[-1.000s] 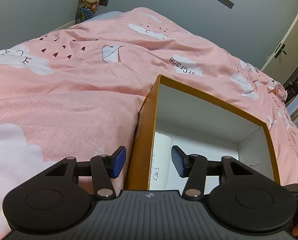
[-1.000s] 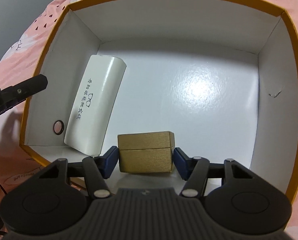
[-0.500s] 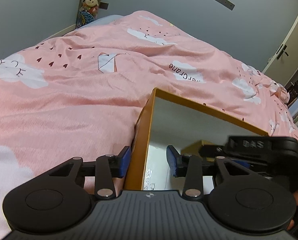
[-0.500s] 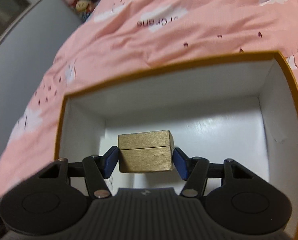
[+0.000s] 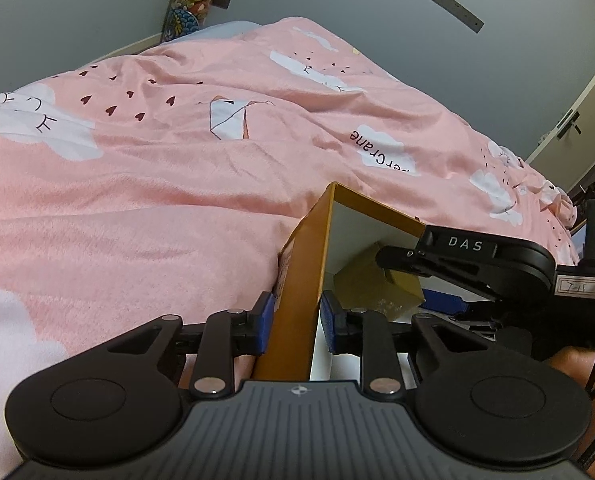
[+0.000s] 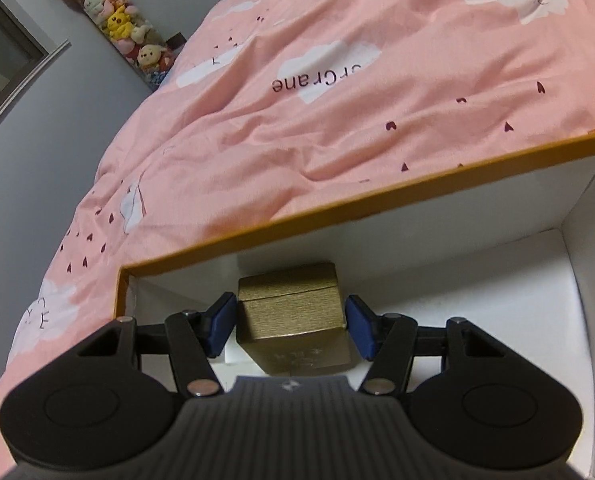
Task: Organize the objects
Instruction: 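Place the gold box on the white box's end and open the right tool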
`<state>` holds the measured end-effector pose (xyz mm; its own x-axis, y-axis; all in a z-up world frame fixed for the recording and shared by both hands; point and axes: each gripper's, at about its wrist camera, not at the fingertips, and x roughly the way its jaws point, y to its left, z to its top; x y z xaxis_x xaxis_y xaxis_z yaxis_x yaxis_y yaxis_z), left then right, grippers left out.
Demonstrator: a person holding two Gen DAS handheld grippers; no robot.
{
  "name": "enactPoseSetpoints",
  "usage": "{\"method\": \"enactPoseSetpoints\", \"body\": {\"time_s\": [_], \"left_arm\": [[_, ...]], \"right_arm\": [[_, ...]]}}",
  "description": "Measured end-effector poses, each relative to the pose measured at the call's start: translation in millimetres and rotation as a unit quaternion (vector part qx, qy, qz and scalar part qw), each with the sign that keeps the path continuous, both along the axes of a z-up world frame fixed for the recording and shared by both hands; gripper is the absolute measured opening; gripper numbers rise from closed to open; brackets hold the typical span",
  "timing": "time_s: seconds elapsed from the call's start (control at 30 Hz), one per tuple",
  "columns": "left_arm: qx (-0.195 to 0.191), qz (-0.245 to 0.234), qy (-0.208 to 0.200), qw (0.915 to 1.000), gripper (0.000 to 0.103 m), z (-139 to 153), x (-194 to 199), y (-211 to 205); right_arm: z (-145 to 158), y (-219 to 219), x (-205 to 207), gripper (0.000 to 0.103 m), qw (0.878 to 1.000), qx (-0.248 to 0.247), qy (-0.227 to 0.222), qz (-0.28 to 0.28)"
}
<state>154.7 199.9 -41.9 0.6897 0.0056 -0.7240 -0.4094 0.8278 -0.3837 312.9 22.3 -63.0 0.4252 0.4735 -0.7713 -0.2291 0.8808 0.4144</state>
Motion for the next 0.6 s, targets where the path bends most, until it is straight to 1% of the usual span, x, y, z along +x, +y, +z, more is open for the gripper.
{"method": "enactPoseSetpoints", "body": {"time_s": [0.2, 0.27, 0.33, 0.53, 0.6], "left_arm": [[-0.003, -0.001, 0.002, 1.0000, 0.030, -1.8, 0.4, 0.6], [-0.005, -0.002, 0.001, 1.0000, 0.030, -2.8, -0.4, 1.2], [-0.008, -0.002, 0.003, 1.0000, 0.030, -3.2, -0.7, 1.5], [-0.013, -0.005, 0.005, 0.9999, 0.030, -4.5, -1.3, 0.3], [-0.014, -0.005, 0.005, 0.9999, 0.030, -4.4, -1.5, 0.1]], "right_arm": [[-1.9, 0.6, -13.4, 0.061, 0.999, 0.013, -0.030, -0.024], [-6.0, -2.4, -14.7, 0.061, 0.999, 0.032, -0.012, -0.030], [-5.5, -4.5, -17.0, 0.061, 0.999, 0.040, 0.000, -0.026], [-4.2, -9.1, -21.2, 0.061, 0.998, 0.039, 0.043, 0.011], [-6.3, -12.8, -21.2, 0.061, 0.997, 0.046, 0.055, 0.016]]}}
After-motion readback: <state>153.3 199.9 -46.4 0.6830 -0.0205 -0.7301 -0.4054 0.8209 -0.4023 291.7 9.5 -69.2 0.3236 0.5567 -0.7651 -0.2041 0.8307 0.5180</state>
